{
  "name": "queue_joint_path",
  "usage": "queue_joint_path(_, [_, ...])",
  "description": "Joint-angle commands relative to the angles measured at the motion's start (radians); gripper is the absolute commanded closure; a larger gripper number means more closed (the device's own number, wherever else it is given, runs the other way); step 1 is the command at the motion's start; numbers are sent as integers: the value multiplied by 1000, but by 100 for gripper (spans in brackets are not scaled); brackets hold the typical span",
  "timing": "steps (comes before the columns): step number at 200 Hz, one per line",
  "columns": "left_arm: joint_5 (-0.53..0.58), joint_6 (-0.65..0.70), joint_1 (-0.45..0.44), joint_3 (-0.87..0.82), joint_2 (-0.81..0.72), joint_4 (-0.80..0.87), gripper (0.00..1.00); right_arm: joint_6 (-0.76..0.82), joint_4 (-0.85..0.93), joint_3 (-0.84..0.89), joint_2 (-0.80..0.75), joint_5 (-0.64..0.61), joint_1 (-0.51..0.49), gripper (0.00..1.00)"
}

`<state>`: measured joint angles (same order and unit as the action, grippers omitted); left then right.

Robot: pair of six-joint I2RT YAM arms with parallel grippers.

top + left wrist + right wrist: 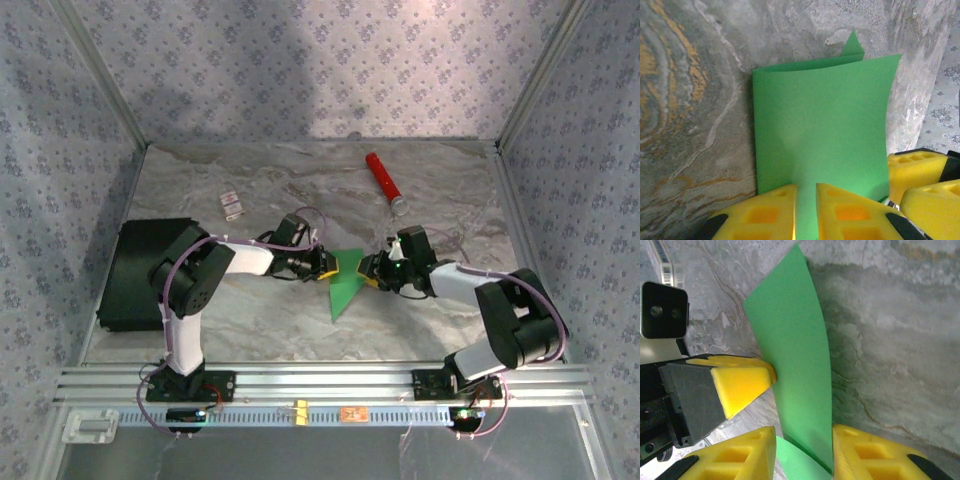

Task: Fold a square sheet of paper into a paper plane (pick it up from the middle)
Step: Fold the wing for the fifth time at the center of the table.

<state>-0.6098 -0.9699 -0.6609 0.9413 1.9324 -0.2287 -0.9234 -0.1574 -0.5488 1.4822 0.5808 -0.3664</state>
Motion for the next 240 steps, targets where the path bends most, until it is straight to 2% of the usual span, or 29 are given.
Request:
queue_joint_path(1, [23,3,12,-21,25,51,83,73,-22,-36,39,76,16,66])
queue_joint_path(73, [18,3,11,-22,28,48,83,223,24,-137,178,220,67,68])
queue_joint_path(140, [24,-1,11,-20,26,46,83,287,87,-168,216,274,100,68])
queue_joint_path(199, [13,-3,11,-19,33,33,83,417,163,-225,263,314,101,68])
queue_joint_path(240, [10,-10,11,-19,17,18,82,442,228,-242,268,277,105,80])
